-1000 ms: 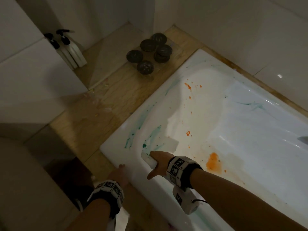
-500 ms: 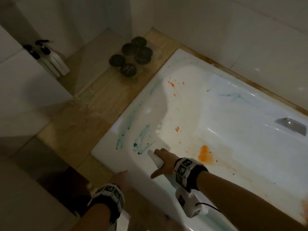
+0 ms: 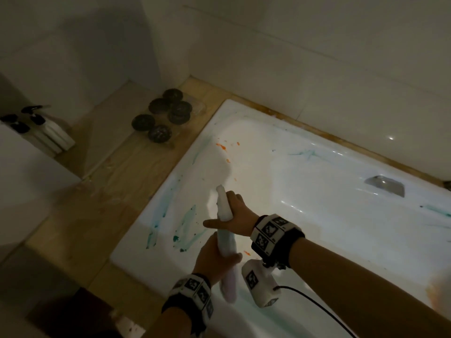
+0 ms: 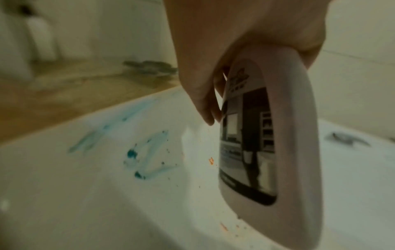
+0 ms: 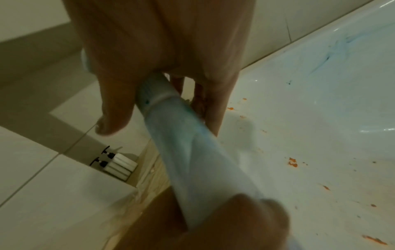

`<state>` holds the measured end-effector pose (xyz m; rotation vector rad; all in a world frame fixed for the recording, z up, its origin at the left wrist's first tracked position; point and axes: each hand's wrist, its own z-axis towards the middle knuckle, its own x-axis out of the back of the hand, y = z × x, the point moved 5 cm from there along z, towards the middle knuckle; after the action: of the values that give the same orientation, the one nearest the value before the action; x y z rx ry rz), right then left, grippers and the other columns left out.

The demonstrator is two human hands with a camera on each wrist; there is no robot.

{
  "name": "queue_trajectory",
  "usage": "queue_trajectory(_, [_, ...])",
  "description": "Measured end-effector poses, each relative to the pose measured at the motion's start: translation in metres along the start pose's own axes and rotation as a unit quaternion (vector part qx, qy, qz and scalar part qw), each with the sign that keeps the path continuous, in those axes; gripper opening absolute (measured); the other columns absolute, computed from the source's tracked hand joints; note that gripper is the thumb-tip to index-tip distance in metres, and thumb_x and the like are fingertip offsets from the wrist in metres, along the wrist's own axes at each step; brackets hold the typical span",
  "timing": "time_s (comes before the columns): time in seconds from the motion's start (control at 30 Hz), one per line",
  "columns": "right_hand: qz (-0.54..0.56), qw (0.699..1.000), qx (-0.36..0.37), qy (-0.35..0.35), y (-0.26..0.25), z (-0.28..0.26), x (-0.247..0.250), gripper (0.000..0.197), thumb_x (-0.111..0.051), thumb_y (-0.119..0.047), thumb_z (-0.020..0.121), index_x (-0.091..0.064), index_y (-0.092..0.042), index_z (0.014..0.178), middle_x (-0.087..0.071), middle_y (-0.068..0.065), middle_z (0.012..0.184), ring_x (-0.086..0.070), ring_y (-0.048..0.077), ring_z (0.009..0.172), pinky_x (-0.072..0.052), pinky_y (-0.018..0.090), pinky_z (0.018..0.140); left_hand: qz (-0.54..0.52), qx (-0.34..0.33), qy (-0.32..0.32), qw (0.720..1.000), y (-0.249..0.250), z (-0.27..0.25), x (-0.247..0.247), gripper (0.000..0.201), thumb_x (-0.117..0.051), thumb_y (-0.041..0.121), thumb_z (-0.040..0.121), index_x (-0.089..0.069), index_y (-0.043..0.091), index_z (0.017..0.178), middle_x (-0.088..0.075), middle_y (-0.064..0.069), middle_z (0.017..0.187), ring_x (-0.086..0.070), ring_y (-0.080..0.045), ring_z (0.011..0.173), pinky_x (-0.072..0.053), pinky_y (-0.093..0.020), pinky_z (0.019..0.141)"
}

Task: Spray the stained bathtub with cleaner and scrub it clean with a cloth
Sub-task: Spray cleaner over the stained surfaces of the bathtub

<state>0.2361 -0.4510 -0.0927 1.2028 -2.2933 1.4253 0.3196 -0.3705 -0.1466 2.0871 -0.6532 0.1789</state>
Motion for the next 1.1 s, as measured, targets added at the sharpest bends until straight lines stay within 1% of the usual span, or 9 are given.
queue_trajectory(0.23, [0.122,0.988,-0.089,-0.014,0.047,-0.013,0.077,0.079,-0.075,-0.022,0.077,-0.026,-0.023,0.140,-0.030,0.005,0.137,-0.055,0.029,0.110,-0.053,0.036,0.084,-0.026,-0.013,0.114,0.993,0.033,0.029,0.030,0.031,-0.073,0.007,0.075,-0.049,0.023,0.085,-0.056,0.006,0.080,-0.055,-0.020,0.085,-0.046,-0.030,0.075])
queue_trajectory(0.4, [0.078,0.986,-0.139,-0.045,0.077,-0.019,0.092,0.070,-0.071,-0.025,0.081,-0.030,-0.020,0.138,-0.031,0.006,0.137,-0.050,0.023,0.095,-0.053,0.032,0.075,0.001,-0.075,0.113,0.991,0.086,0.063,0.049,0.062,-0.079,0.012,0.073,-0.046,0.003,0.125,-0.052,0.005,0.098,-0.055,-0.012,0.091,-0.035,-0.013,0.076])
queue_trajectory(0.5, [0.114,0.979,-0.161,-0.055,0.088,-0.009,0.092,0.066,-0.071,-0.026,0.081,-0.033,-0.019,0.135,-0.037,0.004,0.128,-0.056,0.021,0.091,-0.055,0.036,0.077,-0.083,-0.134,0.067,0.985,0.129,0.083,0.050,0.066,-0.080,0.037,0.063,-0.055,-0.007,0.105,-0.064,-0.002,0.072,-0.063,0.000,0.055,-0.043,-0.006,0.054])
queue_trajectory(0.57, [0.130,0.976,-0.171,-0.040,0.096,0.001,0.099,0.063,-0.070,-0.027,0.082,-0.034,-0.019,0.134,-0.040,0.001,0.120,-0.058,0.020,0.090,-0.054,0.031,0.069,-0.116,-0.162,0.042,0.979,0.158,0.099,0.047,0.071,-0.078,0.055,0.051,-0.057,0.002,0.093,-0.065,-0.002,0.068,-0.063,-0.002,0.049,-0.047,-0.009,0.050])
queue_trajectory(0.67, [0.143,0.970,-0.197,-0.017,0.113,0.009,0.119,0.057,-0.067,-0.027,0.085,-0.035,-0.018,0.132,-0.043,0.002,0.117,-0.058,0.021,0.086,-0.052,0.029,0.065,-0.138,-0.171,0.024,0.975,0.185,0.130,0.041,0.032,-0.080,0.030,0.067,-0.058,0.009,0.076,-0.065,-0.002,0.065,-0.063,-0.004,0.051,-0.052,-0.017,0.058])
queue_trajectory(0.77, [0.098,0.969,-0.227,-0.002,0.137,0.013,0.145,0.055,-0.063,-0.031,0.087,-0.035,-0.015,0.131,-0.050,0.006,0.112,-0.059,0.023,0.084,-0.054,0.036,0.073,-0.129,-0.161,0.025,0.978,0.195,0.164,0.035,0.020,-0.077,0.008,0.074,-0.059,0.015,0.071,-0.064,0.006,0.052,-0.061,-0.002,0.052,-0.051,-0.020,0.070])
queue_trajectory(0.93, [0.062,0.957,-0.278,0.054,0.180,0.016,0.198,0.046,-0.057,-0.031,0.091,-0.037,-0.011,0.128,-0.052,0.010,0.114,-0.062,0.027,0.089,-0.051,0.037,0.079,-0.119,-0.136,0.010,0.983,0.201,0.209,0.019,0.020,-0.078,0.013,0.075,-0.059,0.014,0.079,-0.064,0.003,0.060,-0.062,-0.002,0.049,-0.048,-0.018,0.061])
queue_trajectory(1.03, [0.011,0.950,-0.306,0.061,0.203,0.016,0.220,0.045,-0.054,-0.031,0.093,-0.037,-0.009,0.129,-0.052,0.012,0.122,-0.059,0.030,0.109,-0.049,0.037,0.089,-0.107,-0.131,0.007,0.986,0.202,0.226,0.009,0.025,-0.084,0.021,0.067,-0.061,0.012,0.075,-0.066,0.002,0.065,-0.063,-0.003,0.048,-0.050,-0.020,0.055])
queue_trajectory(1.1, [-0.070,0.946,-0.313,0.050,0.210,0.019,0.232,0.049,-0.051,-0.033,0.094,-0.035,-0.008,0.133,-0.048,0.013,0.131,-0.052,0.029,0.119,-0.043,0.035,0.094,-0.101,-0.135,-0.002,0.986,0.205,0.232,0.005,0.020,-0.078,0.014,0.074,-0.066,0.011,0.089,-0.068,0.004,0.077,-0.063,-0.002,0.050,-0.050,-0.016,0.054])
